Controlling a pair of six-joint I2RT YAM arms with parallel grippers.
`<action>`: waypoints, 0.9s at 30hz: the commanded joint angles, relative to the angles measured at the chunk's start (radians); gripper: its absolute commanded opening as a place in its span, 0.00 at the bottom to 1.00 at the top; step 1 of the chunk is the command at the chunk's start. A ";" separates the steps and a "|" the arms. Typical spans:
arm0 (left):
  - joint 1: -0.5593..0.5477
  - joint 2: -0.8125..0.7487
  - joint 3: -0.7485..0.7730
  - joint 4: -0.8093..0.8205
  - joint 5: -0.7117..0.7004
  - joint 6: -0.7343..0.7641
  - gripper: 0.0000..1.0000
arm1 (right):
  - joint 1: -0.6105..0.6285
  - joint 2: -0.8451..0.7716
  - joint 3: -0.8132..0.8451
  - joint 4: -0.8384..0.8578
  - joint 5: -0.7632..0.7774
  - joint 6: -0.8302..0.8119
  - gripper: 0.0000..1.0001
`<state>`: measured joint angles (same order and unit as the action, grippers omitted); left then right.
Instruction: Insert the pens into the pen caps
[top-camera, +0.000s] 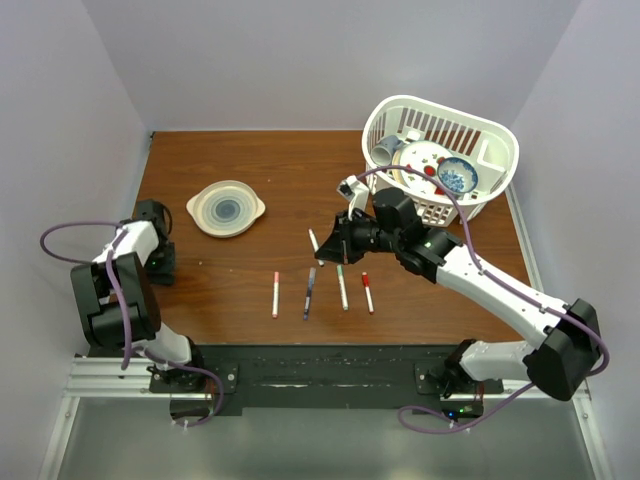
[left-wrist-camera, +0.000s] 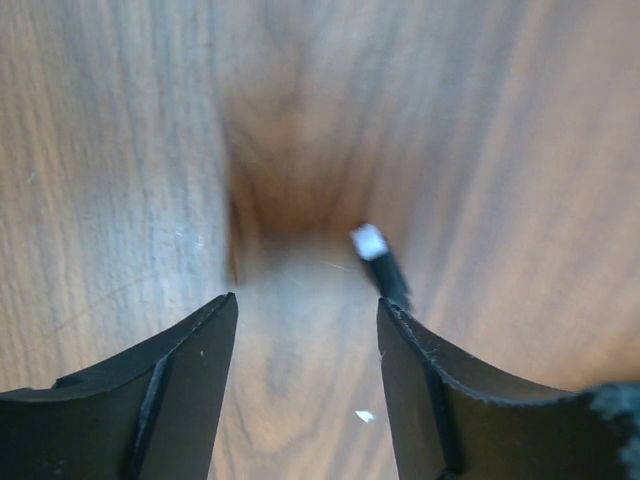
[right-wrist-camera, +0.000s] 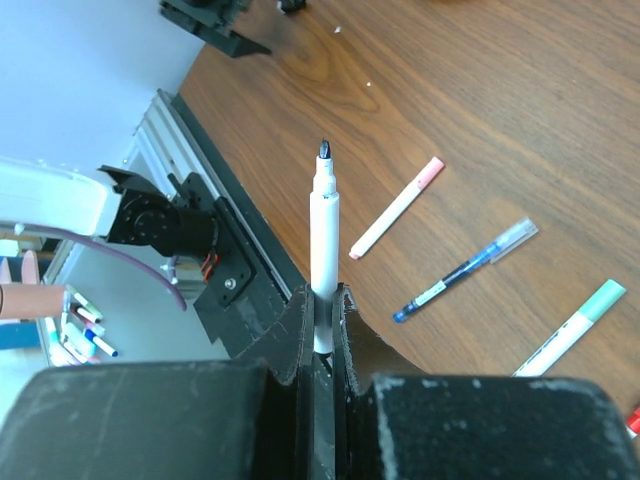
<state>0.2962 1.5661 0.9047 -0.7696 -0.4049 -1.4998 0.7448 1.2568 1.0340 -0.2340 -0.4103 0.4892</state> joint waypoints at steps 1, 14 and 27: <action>0.006 -0.067 0.029 0.041 -0.040 0.001 0.65 | -0.002 0.000 0.047 0.009 0.004 -0.009 0.00; 0.011 0.109 0.088 0.072 -0.061 0.012 0.66 | -0.002 -0.002 0.081 -0.024 0.018 -0.018 0.00; 0.011 0.117 0.066 0.112 -0.071 0.027 0.21 | -0.002 0.003 0.083 -0.021 0.011 -0.014 0.00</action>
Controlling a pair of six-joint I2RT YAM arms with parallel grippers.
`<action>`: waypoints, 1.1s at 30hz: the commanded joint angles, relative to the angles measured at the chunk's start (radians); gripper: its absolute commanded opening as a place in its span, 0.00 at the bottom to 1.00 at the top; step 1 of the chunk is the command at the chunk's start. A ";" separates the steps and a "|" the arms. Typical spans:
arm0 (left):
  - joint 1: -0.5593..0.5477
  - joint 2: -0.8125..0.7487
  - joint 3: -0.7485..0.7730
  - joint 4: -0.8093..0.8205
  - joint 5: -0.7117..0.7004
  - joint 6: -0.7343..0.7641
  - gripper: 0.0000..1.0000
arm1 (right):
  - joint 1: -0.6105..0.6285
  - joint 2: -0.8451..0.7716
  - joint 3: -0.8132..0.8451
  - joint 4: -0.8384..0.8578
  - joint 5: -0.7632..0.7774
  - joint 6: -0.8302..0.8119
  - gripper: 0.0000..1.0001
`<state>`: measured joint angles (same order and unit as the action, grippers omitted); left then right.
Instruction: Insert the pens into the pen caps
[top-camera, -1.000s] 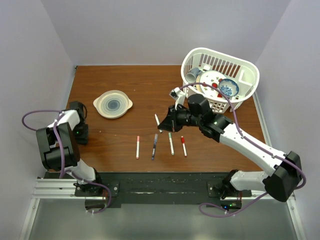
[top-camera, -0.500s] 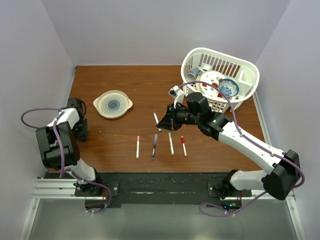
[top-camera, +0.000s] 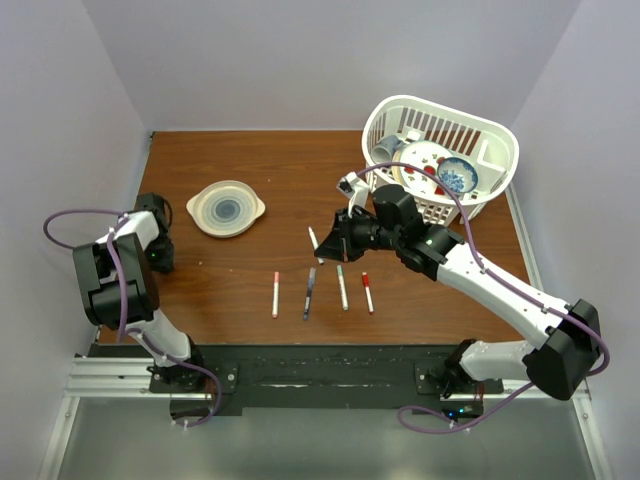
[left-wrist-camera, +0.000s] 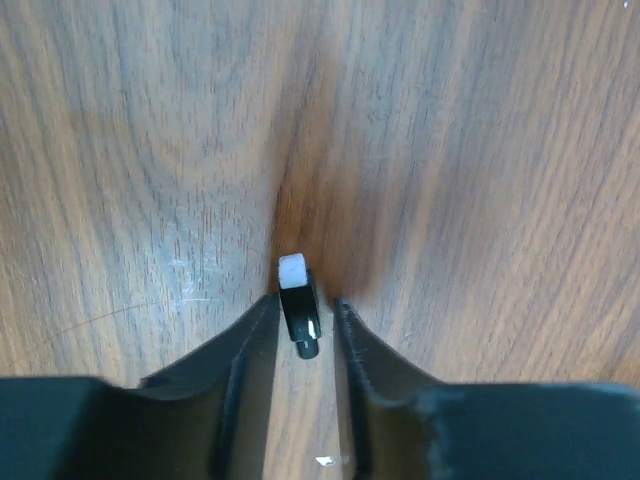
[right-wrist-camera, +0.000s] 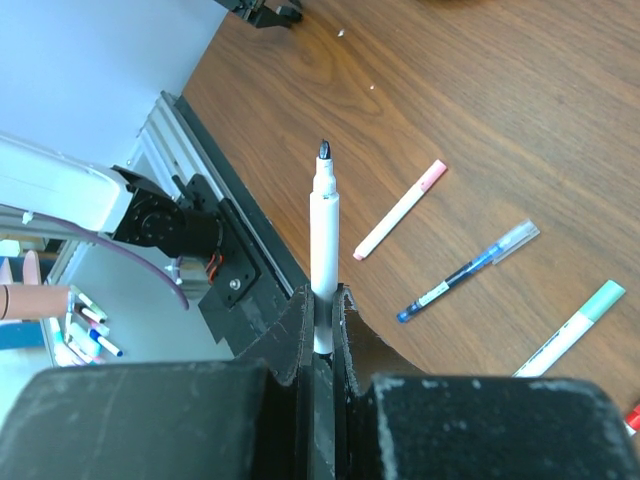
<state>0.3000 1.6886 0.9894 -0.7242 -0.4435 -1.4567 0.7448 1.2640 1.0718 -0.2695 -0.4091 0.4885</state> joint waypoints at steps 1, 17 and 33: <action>0.007 -0.016 -0.023 0.066 -0.031 -0.014 0.17 | -0.004 -0.005 0.045 0.015 0.010 -0.013 0.00; -0.413 -0.389 -0.129 0.382 0.242 0.565 0.00 | -0.002 -0.104 -0.235 0.206 -0.012 0.084 0.00; -0.548 -0.885 -0.610 1.371 1.092 0.432 0.00 | 0.097 -0.111 -0.474 0.737 -0.043 0.306 0.00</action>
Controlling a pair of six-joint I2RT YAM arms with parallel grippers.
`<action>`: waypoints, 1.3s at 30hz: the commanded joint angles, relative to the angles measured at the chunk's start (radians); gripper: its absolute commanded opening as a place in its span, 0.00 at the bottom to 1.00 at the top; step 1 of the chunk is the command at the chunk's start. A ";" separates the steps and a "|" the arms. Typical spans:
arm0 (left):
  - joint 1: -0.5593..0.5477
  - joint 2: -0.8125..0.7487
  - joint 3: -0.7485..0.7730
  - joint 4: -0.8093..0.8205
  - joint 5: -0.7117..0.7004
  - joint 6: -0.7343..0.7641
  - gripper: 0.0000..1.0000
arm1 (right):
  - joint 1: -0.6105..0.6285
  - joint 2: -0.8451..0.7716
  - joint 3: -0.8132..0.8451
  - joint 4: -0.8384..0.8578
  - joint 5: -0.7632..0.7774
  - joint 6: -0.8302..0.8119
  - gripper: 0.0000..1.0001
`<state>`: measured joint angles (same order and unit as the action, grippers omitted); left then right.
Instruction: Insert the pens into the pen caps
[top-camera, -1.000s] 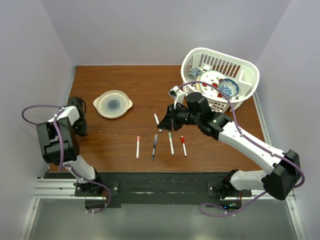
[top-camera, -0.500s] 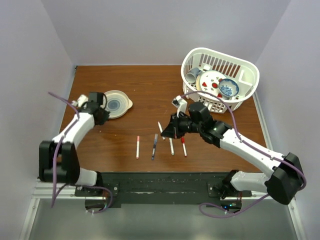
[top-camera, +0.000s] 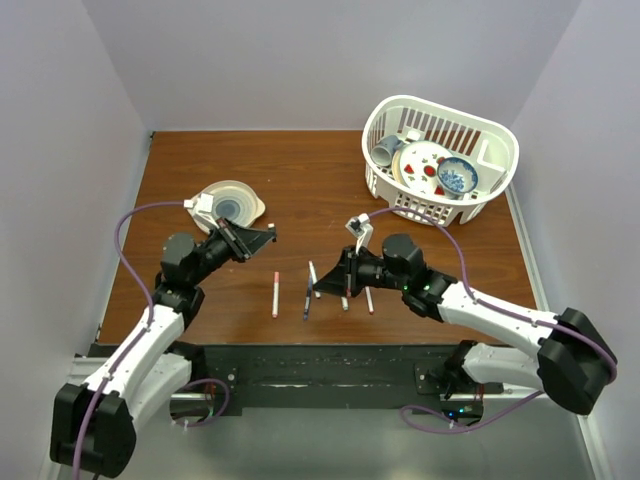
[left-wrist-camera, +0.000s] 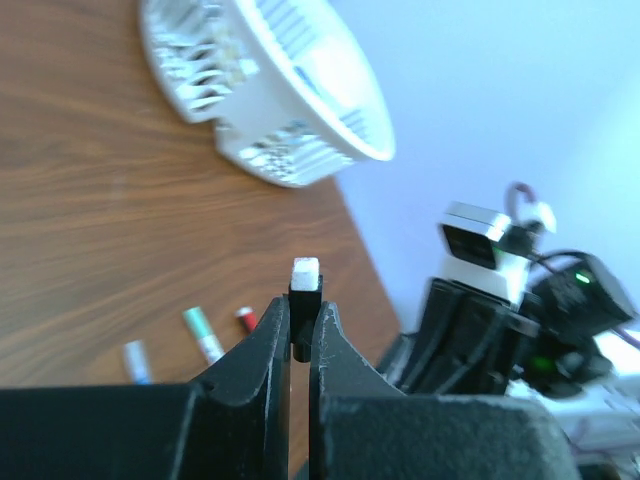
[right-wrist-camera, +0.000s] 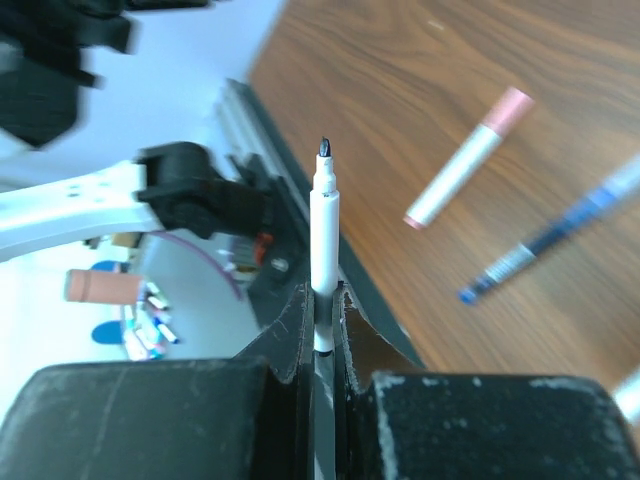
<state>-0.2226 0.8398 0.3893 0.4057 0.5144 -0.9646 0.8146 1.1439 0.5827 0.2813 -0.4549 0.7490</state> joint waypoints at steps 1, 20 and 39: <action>-0.037 -0.041 -0.015 0.248 0.134 -0.068 0.00 | 0.031 0.011 0.020 0.190 0.016 0.047 0.00; -0.118 -0.054 -0.079 0.384 0.061 -0.200 0.00 | 0.096 0.106 0.108 0.268 0.028 0.066 0.00; -0.138 -0.059 -0.110 0.374 0.038 -0.169 0.00 | 0.113 0.111 0.129 0.256 0.050 0.064 0.00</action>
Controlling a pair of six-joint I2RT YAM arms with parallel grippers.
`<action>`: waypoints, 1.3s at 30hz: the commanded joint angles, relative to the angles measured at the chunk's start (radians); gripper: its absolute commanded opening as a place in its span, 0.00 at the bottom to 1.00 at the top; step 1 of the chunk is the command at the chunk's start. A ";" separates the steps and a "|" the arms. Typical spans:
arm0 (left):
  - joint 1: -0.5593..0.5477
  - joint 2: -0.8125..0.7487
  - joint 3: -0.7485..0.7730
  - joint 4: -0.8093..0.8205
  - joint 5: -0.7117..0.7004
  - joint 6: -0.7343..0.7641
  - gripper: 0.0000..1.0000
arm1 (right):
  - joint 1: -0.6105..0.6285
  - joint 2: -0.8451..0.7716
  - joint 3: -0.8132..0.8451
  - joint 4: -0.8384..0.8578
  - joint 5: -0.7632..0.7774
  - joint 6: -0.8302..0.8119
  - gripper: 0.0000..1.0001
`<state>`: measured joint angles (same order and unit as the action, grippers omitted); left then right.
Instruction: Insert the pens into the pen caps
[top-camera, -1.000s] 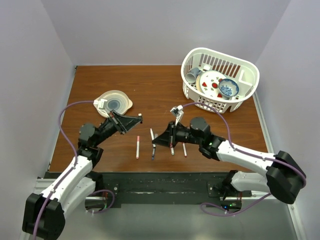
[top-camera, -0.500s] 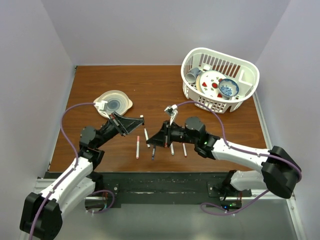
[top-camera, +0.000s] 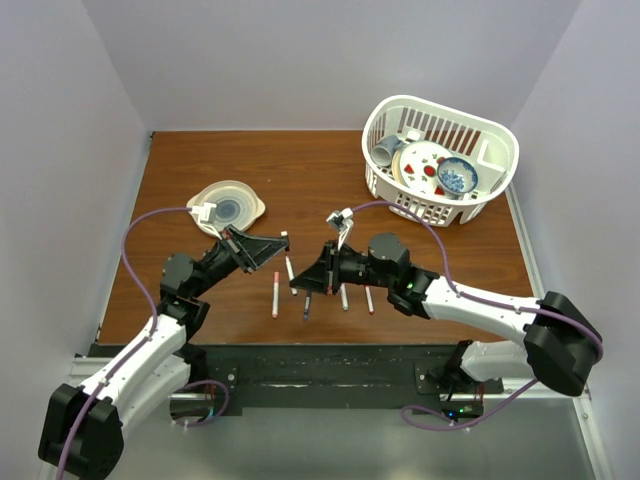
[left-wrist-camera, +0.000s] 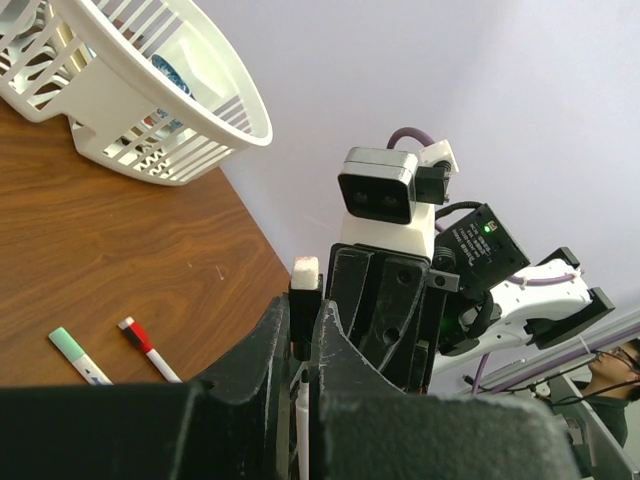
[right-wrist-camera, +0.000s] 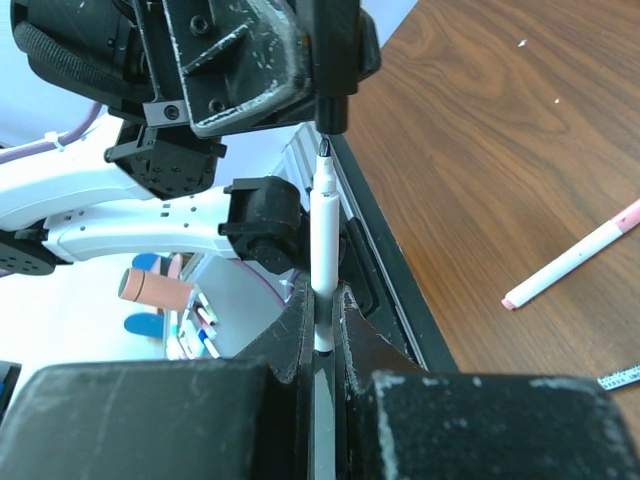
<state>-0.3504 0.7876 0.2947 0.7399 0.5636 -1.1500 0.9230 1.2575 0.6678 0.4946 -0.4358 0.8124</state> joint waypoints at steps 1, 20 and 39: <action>-0.010 -0.010 -0.019 0.041 -0.010 0.016 0.00 | 0.007 -0.004 0.042 0.038 0.032 -0.001 0.00; -0.012 -0.027 -0.006 0.046 -0.025 -0.010 0.00 | 0.013 -0.003 0.012 0.030 0.035 0.002 0.00; -0.012 -0.045 0.006 0.030 -0.034 -0.014 0.00 | 0.014 -0.013 0.009 0.015 0.043 -0.002 0.00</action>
<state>-0.3561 0.7559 0.2657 0.7383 0.5354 -1.1675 0.9314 1.2575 0.6689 0.4858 -0.4103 0.8124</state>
